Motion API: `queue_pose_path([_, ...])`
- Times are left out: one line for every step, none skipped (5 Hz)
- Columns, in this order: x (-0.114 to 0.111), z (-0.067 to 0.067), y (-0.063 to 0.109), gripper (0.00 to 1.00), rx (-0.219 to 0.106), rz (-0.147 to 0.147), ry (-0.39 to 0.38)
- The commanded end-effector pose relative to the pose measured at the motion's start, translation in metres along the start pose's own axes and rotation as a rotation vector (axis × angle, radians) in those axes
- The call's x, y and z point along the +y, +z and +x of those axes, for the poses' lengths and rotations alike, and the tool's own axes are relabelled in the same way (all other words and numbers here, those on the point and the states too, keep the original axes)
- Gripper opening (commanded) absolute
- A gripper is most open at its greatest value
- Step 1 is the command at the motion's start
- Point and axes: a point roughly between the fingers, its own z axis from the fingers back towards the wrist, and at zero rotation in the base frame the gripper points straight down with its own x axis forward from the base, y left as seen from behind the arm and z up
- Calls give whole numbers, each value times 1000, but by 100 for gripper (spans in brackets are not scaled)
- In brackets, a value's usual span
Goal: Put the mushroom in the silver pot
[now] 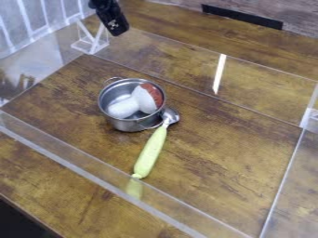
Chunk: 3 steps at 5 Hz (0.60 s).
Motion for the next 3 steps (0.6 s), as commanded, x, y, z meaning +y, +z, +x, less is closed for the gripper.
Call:
queue_pose_path([4, 11, 35, 0, -56, 81, 12])
queue_pose_path([3, 12, 36, 0, -69, 84, 46])
queue_pose_path([3, 10, 34, 0, -78, 89, 72])
